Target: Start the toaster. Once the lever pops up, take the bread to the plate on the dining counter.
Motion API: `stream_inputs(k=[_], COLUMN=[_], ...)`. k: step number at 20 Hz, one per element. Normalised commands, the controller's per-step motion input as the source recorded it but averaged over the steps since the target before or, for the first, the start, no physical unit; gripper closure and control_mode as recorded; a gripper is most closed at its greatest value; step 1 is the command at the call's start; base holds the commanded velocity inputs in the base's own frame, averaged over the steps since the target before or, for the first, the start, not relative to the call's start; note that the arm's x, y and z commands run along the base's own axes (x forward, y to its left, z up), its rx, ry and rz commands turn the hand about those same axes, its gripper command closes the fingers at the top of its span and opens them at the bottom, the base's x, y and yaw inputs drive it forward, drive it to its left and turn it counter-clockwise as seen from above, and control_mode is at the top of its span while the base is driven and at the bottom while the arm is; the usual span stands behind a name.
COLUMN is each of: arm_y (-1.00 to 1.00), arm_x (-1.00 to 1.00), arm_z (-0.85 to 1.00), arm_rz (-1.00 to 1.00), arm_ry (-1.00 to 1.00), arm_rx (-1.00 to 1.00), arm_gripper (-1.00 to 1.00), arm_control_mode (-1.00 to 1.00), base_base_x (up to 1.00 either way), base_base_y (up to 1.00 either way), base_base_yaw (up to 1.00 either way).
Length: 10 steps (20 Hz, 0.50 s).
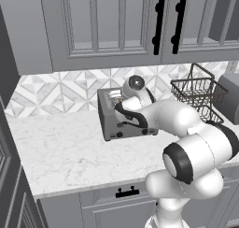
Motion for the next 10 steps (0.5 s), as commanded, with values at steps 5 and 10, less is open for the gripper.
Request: stream_inputs(k=[5,10], arm_y=[0.00,0.00], arm_x=[0.00,0.00], arm_z=[0.00,0.00], arm_rz=[0.00,0.00], arm_ry=[0.00,0.00], arm_rx=[0.00,0.00], arm_gripper=[-1.00,-1.00], arm_control_mode=[-1.00,-1.00], base_base_x=[0.00,0.00], base_base_y=[0.00,0.00], base_base_yaw=[0.00,0.00])
